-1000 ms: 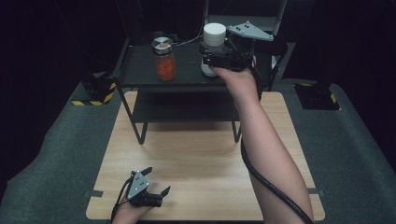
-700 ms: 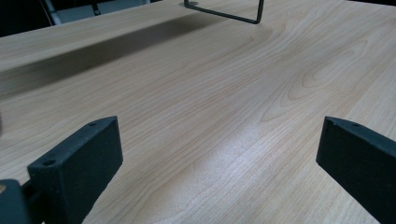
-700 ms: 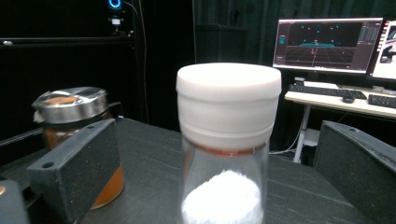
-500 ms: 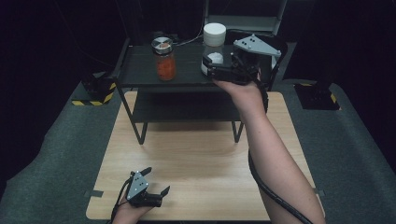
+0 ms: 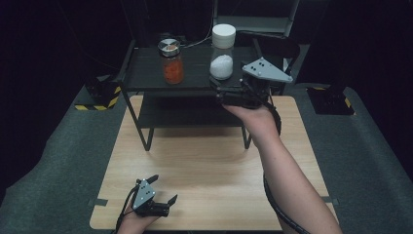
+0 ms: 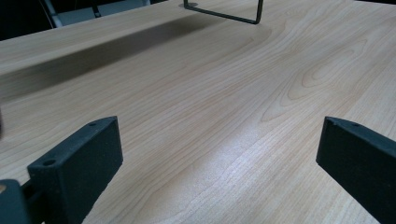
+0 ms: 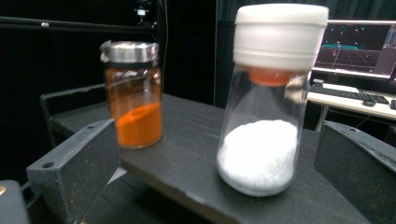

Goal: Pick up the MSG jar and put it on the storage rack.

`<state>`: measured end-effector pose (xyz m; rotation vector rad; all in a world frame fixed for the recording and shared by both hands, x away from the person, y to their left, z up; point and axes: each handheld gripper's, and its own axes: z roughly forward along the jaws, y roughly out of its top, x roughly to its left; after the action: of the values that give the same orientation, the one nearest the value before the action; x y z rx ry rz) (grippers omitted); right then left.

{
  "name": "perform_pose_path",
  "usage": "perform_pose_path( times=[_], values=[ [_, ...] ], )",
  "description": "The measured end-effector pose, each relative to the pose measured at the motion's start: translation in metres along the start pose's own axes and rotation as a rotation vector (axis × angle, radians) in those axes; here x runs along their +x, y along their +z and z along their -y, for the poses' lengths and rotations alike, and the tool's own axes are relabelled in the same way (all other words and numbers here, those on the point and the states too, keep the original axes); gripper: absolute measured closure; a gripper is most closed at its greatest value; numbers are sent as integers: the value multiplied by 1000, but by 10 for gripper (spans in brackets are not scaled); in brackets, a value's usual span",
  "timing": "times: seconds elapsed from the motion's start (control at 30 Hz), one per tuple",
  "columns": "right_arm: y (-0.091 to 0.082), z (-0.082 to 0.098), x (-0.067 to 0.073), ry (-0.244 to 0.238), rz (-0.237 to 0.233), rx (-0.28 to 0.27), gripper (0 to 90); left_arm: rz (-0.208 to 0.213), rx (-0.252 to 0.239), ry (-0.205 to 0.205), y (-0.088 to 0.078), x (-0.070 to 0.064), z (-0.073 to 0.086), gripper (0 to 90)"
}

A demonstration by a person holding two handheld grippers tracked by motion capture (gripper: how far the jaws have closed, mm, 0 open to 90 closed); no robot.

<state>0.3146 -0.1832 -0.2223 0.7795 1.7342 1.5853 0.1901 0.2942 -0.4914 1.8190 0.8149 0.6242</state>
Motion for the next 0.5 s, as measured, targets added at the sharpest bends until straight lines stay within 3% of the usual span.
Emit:
perform_pose_path(
  times=[0.2,0.5],
  values=[
    [-12,15,7,-24,-20,4,1,2,3,-1,0,0,-1,6],
    [-26,37,11,-21,-28,9,1,2,3,2,1,-1,-1,6]
  ],
)
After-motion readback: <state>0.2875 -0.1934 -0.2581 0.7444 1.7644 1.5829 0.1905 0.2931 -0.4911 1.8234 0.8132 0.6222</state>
